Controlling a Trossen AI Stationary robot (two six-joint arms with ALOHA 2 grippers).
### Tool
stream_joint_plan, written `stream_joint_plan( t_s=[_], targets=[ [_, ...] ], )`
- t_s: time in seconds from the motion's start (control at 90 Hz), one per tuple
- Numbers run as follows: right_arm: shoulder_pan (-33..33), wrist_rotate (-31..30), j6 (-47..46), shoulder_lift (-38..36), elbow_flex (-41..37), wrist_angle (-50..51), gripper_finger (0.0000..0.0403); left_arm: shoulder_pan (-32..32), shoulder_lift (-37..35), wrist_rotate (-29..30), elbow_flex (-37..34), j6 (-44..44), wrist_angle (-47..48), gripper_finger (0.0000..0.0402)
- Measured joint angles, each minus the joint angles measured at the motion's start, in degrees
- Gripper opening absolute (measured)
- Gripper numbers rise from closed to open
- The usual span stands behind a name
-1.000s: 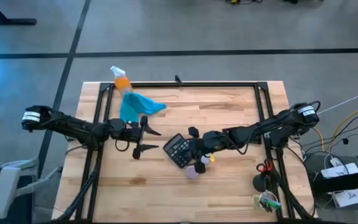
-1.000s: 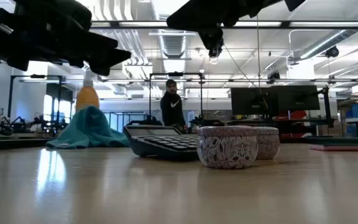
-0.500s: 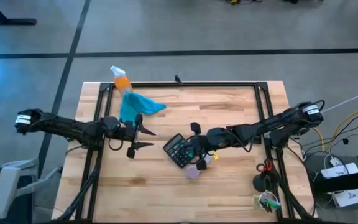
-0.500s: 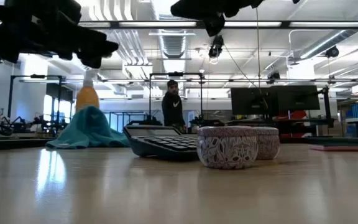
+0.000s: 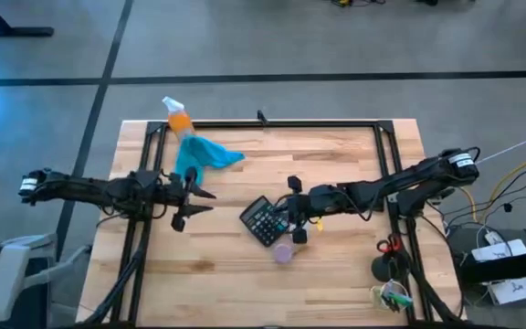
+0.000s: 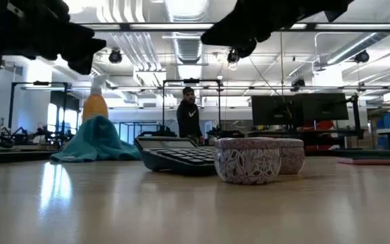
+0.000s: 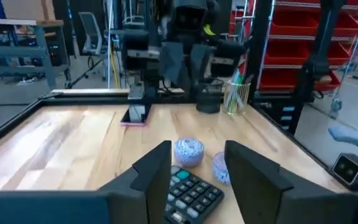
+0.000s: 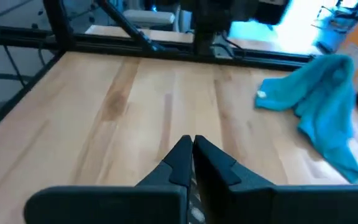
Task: Apply microfiber cloth
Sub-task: Return to Home Position
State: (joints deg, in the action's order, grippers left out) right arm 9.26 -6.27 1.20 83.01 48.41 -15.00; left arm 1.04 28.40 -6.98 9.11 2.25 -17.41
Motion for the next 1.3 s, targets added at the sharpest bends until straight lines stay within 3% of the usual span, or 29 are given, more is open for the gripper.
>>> stream_joint_plan(
  t_s=[0.344, 0.489, 0.733, 0.856, 1.1, 1.3],
  targets=[
    [0.1, 0.0, -4.2, -5.0, -10.9, -12.1, 0.0000, 0.0, -3.3, 0.0, -3.8, 0.1, -2.5, 0.0106],
    [0.1, -3.9, -3.2, -5.1, -14.1, -17.1, 0.0000, 0.0, -2.8, 0.0, -4.4, 1.1, -2.5, 0.0100],
    [-0.5, -4.4, -3.1, -5.7, -16.8, -19.6, 0.0000, 0.0, -1.5, 0.6, -4.4, -1.7, -6.1, 0.0114],
    [-0.7, -4.4, -4.8, -7.3, -16.9, -18.3, 0.0003, 0.0, -1.5, 3.7, -4.4, -1.8, -7.4, 0.0127],
    [-0.7, -10.1, -10.7, -11.4, -16.8, -10.2, 0.0059, 0.0, -1.0, 6.5, -4.4, -0.5, -4.9, 0.0148],
    [-0.7, -10.4, -7.5, -12.8, -16.8, -8.6, 0.0119, 0.0, -2.1, 6.5, -4.4, -1.3, -7.6, 0.0159]
  ],
)
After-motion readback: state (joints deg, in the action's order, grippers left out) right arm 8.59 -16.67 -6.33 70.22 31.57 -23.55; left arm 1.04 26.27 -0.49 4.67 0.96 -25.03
